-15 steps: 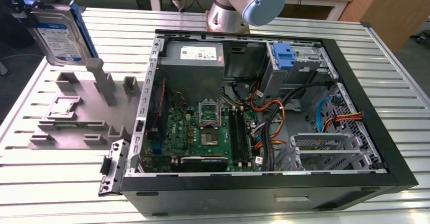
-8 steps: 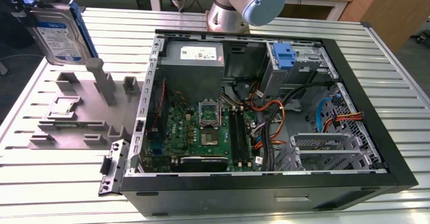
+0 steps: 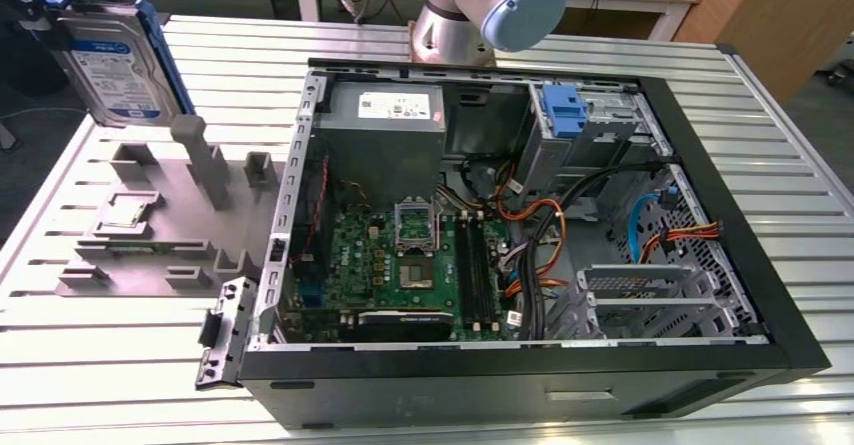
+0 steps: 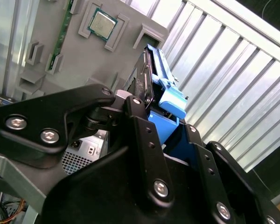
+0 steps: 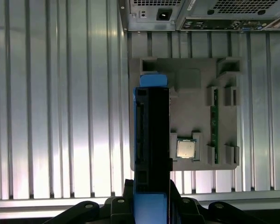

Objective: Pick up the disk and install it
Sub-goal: 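Pick up the disk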

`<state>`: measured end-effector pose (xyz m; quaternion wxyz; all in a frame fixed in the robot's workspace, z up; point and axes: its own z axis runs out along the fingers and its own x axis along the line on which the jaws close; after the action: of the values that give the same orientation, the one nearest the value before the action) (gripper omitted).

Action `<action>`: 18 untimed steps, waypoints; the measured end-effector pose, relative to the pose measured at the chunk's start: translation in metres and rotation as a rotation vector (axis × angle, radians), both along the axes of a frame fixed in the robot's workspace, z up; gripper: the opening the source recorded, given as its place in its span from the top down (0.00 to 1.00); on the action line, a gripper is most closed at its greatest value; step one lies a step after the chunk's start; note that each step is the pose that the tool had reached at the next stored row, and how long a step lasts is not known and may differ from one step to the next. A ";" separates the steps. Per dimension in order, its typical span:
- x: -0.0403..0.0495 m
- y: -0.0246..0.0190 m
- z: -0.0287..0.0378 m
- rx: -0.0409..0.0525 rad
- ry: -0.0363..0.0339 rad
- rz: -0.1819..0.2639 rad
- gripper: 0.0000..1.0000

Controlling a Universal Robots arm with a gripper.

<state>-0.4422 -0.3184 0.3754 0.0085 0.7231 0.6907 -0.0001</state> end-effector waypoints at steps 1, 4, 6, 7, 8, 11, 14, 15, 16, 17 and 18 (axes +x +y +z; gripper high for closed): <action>0.0000 0.0000 0.0004 0.0005 0.0000 0.000 0.63; 0.0001 0.0000 0.0012 0.0019 -0.0001 0.000 0.63; 0.0000 0.0000 0.0014 0.0033 0.0000 0.000 0.63; 0.0000 0.0000 0.0017 0.0039 0.0001 0.000 0.63; 0.0000 0.0000 0.0020 0.0045 0.0001 0.000 0.63; 0.0000 0.0000 0.0028 0.0058 0.0001 0.000 0.63; 0.0000 0.0000 0.0029 0.0066 0.0003 0.000 0.63; 0.0000 0.0000 0.0030 0.0066 0.0002 0.000 0.63; 0.0000 0.0000 0.0032 0.0066 0.0002 0.000 0.63; 0.0000 0.0000 0.0035 0.0066 0.0002 0.000 0.63; 0.0000 0.0000 0.0038 0.0066 0.0003 0.000 0.63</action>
<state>-0.4422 -0.3184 0.3792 0.0061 0.7231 0.6907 0.0020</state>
